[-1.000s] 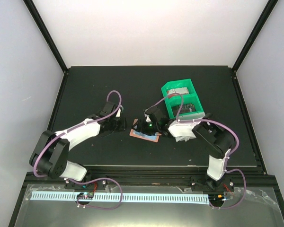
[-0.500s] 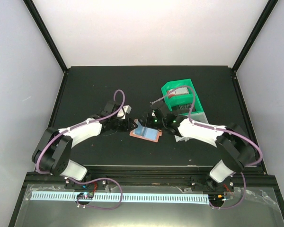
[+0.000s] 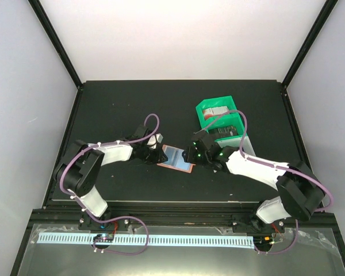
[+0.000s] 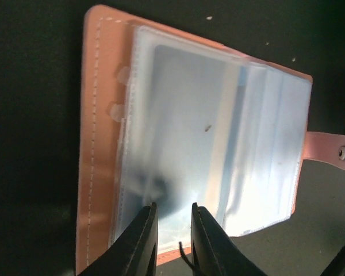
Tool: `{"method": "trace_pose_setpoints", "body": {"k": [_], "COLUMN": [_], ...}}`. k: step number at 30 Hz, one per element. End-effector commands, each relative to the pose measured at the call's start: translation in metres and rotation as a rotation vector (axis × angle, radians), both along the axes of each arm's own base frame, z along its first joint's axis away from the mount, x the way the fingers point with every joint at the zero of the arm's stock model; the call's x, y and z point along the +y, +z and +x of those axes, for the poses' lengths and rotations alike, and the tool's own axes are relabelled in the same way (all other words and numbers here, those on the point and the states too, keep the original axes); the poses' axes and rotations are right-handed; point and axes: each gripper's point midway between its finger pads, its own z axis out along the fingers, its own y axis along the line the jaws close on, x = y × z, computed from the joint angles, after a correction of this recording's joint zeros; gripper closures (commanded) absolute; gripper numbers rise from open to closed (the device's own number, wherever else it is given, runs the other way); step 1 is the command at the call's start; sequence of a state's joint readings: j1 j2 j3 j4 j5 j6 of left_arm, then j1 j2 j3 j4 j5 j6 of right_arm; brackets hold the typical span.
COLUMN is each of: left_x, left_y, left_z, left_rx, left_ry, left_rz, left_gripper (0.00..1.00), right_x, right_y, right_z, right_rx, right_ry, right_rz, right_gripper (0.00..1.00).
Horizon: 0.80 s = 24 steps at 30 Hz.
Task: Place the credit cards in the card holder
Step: Insert the credit card into the card holder.
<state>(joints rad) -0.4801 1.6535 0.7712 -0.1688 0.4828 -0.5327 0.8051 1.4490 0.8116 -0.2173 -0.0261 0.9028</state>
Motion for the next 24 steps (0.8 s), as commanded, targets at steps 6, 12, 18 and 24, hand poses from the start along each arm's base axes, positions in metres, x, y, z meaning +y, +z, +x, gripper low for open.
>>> {"method": "trace_pose_setpoints", "body": {"k": [6,12,18,24], "left_x": [0.02,-0.001,0.022,0.045], "left_y": [-0.015,0.038,0.079,0.13], "left_z": [0.008,0.012,0.025,0.024], "left_rx": [0.018,-0.087,-0.231,-0.389], "left_ry": [0.097,0.033,0.123,0.194], "left_rz": [0.138,-0.022,0.053,0.068], "left_gripper": [0.78,0.66,0.41,0.25], "right_x": [-0.025,-0.045,-0.082,-0.109], "right_y": [0.016,0.051,0.088,0.105], "right_z": [0.007,0.013,0.022,0.039], "right_rx": [-0.075,-0.179,-0.285,-0.314], "right_ry": [-0.073,-0.099,-0.132,-0.089], "right_rz": [-0.071,-0.132,-0.244,-0.367], "right_gripper": [0.52,0.5,0.44,0.37]}}
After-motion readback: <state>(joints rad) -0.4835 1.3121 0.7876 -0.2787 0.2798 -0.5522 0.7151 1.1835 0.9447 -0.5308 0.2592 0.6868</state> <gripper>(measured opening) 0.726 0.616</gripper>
